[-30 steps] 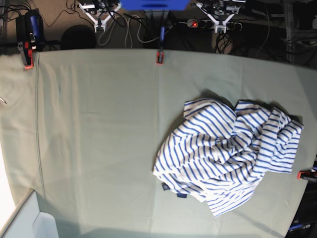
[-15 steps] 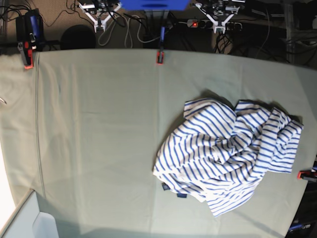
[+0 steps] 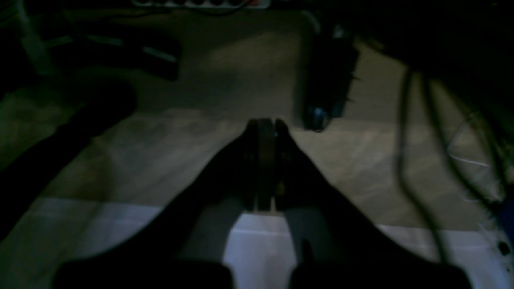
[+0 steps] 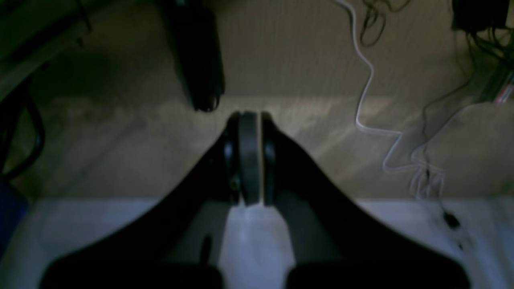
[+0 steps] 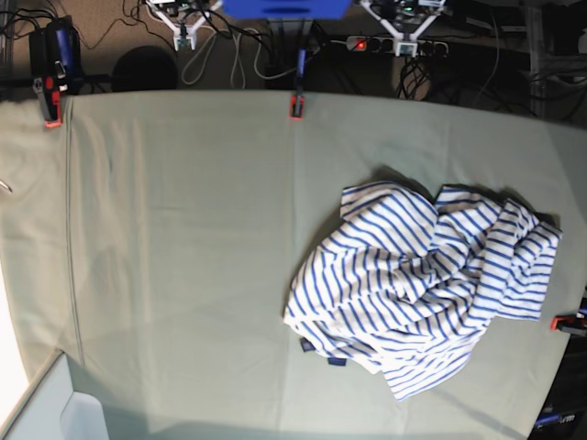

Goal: Layout the t-shirt on the table in an organized manner, then fold the t-shirt properly

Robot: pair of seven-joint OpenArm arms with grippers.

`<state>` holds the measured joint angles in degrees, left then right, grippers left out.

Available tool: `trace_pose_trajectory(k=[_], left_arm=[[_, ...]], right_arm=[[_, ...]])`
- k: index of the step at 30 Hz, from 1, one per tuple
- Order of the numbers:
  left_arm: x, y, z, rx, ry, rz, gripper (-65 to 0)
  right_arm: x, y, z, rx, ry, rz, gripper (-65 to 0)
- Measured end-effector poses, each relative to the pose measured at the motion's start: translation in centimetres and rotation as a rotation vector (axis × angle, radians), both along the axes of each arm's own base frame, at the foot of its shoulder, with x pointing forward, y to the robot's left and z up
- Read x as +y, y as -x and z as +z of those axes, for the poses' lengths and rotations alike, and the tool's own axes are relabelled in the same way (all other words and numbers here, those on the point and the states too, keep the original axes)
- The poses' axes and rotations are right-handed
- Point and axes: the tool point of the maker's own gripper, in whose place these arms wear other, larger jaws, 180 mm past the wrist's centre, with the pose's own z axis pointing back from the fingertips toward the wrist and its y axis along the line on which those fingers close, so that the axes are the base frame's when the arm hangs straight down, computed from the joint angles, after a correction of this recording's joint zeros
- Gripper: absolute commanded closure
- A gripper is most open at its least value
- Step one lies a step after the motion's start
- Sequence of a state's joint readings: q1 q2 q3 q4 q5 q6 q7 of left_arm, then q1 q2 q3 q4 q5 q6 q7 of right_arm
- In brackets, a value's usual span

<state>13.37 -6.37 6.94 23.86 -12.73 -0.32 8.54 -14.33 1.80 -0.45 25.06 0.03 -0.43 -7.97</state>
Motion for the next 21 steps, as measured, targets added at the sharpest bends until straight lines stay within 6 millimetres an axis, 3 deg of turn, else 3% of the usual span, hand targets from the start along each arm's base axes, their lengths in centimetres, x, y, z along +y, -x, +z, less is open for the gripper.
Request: trace_pose_trajectory(k=[6,12,15,21], left_arm=[[0.3,-0.5,2.6,-0.118,0.014,-0.040,0.0],[-1.2,-2.2,8.6,-0.301,0.075,-0.095,0.0],[-1.5,-4.2,11.6,-0.395,0.095,-0.105,0.0],[0.5,-7.1,17.0,-0.546,0.050,-0.049,0.0]], right_arm=[[-0.9,-0.3,3.6,-0.144,0.017,0.027,0.0],[-2.1,-2.9,8.8,-0.320,0.034,0.073,0.0],[-2.6,-4.3,11.0,-0.388,0.046,0.093,0.0],[-2.3,-6.3,16.0,-0.509,0.044,0.121,0.0]])
